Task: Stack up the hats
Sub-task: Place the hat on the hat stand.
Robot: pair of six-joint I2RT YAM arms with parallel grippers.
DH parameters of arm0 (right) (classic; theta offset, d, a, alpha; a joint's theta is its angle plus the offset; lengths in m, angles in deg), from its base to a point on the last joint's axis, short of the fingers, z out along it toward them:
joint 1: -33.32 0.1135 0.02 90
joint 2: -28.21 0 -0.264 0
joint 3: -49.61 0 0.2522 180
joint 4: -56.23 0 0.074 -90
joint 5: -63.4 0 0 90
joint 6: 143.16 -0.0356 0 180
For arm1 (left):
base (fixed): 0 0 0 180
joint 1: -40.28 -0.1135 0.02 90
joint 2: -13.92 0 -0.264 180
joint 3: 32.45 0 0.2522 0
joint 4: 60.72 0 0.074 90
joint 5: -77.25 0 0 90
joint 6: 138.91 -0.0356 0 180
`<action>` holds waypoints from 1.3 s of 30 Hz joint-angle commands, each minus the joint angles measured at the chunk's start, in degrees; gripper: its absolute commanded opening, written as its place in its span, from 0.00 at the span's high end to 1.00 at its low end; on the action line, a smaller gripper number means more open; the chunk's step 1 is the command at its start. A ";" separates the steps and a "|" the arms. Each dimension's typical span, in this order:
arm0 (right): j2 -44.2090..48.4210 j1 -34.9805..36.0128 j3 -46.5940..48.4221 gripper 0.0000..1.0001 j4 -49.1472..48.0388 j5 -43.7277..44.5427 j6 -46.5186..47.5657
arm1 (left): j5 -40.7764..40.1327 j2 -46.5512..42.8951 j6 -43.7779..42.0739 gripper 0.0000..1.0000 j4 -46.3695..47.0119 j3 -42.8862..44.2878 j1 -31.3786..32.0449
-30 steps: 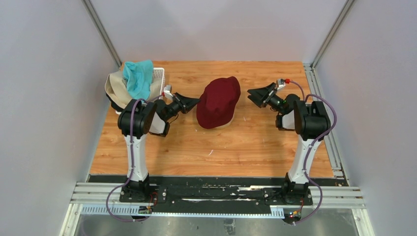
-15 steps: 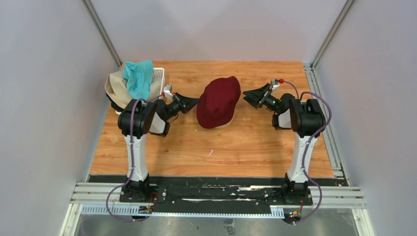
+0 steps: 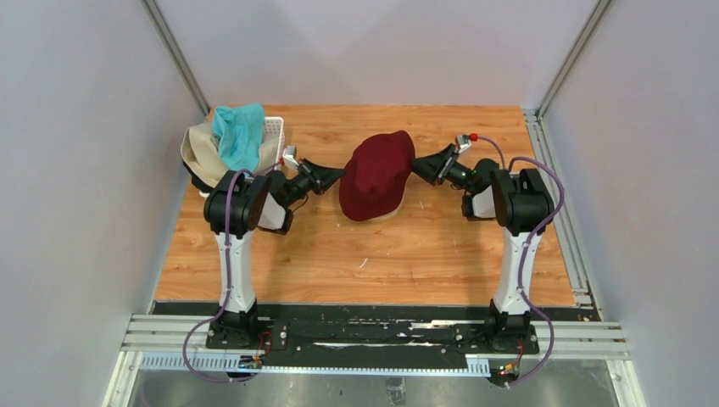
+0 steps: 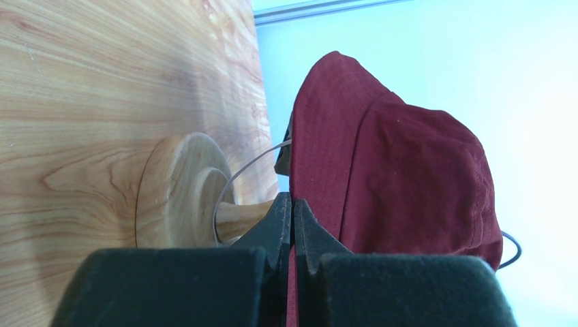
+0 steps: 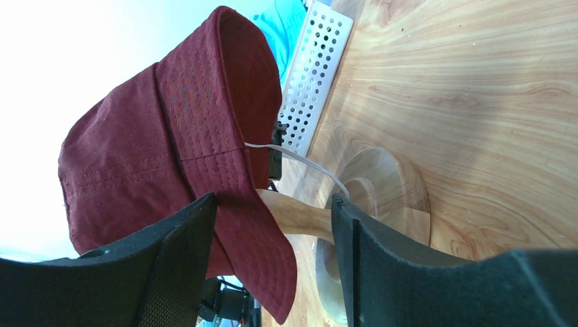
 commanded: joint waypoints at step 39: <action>2.64 1.47 1.34 0.63 -2.56 -5.48 6.97 | 1.08 4.21 2.72 1.00 3.38 4.44 -0.47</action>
